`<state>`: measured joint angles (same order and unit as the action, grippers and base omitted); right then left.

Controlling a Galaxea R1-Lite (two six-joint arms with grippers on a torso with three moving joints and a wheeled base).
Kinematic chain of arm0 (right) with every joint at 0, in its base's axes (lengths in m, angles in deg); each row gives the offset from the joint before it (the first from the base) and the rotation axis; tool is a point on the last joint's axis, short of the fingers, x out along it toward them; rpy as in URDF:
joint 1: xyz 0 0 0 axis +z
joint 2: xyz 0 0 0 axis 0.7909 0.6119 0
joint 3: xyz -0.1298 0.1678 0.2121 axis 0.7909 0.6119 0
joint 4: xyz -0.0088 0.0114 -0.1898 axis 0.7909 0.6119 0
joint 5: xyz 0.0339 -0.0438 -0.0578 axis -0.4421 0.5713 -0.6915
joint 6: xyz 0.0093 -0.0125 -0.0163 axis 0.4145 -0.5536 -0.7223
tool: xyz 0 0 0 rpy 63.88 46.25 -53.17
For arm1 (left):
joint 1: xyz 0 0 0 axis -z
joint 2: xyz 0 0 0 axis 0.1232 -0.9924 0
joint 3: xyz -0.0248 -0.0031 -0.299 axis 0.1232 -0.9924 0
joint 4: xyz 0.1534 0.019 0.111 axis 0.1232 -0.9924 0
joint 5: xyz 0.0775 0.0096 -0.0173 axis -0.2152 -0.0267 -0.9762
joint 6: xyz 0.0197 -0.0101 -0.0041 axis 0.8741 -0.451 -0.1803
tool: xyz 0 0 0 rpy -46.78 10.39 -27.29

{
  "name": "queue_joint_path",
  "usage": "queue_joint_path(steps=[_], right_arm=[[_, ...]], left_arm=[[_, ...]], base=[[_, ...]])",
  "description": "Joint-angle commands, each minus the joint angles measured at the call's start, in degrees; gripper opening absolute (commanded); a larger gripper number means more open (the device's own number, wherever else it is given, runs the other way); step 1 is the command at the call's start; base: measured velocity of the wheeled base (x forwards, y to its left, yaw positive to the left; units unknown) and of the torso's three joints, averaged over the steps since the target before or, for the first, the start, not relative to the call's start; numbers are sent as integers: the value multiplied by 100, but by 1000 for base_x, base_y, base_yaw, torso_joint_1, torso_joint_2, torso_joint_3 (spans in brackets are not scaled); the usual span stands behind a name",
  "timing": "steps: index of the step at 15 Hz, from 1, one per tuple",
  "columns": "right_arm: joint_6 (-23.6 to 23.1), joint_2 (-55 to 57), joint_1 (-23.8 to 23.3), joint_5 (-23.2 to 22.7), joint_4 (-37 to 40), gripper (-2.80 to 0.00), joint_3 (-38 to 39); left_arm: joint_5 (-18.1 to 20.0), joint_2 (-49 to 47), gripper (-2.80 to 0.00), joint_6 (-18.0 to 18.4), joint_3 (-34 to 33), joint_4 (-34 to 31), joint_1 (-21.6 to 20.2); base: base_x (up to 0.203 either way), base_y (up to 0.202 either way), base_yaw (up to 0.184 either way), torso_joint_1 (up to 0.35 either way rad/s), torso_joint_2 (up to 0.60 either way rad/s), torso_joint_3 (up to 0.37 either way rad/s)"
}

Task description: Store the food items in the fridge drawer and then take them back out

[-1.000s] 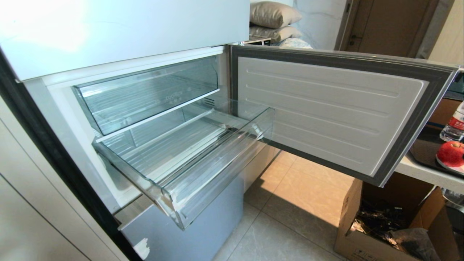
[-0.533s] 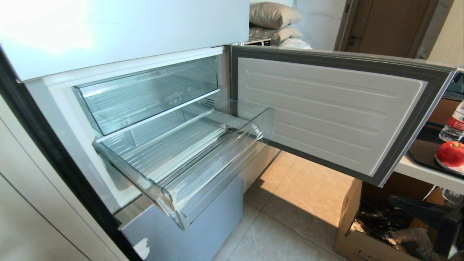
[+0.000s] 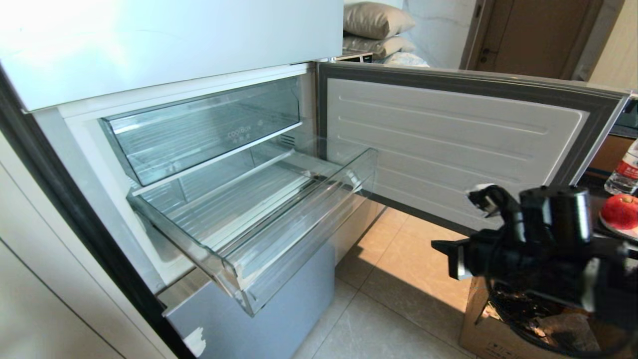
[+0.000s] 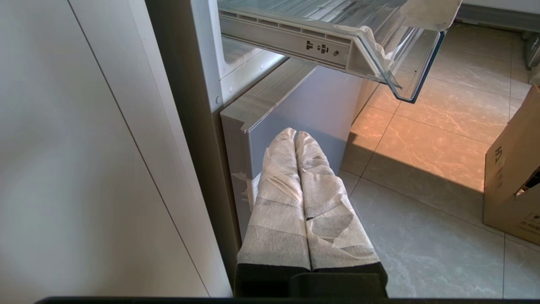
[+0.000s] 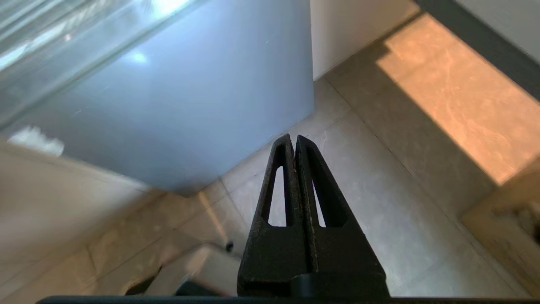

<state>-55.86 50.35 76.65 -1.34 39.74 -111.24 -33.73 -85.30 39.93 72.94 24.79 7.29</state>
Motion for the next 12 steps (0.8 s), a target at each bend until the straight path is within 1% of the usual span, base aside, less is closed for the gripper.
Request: queue_joint_path(steps=[1,3,5,7,10,12], right_arm=[[-47,1483,55,-44,-294,-280,-688],[-168,2294,120,-277,-553,-280,-1562],[-218,2733,179,-569,-666,-280,-2205],[-215,3023,286,-847,-699,-280,-2691],[-135,3547,522,-932,-708,-280,-3627],[9,4006,684,-939,-764,-280,-4332]], left_arm=[[0,-1,-280,-1,-2,-4,-4],[0,-1,-280,-1,-2,-4,-4],[-4,-1,-280,-1,-2,-4,1],[-2,-1,-280,-1,-1,-3,-4],[-4,-1,-280,-1,-2,-3,4],[-8,-1,-280,-1,3,5,1]], base=[[0,0,0,0,0,0],[0,0,0,0,0,0],[0,0,0,0,0,0],[0,0,0,0,0,0],[0,0,0,0,0,0],[0,0,0,0,0,0]])
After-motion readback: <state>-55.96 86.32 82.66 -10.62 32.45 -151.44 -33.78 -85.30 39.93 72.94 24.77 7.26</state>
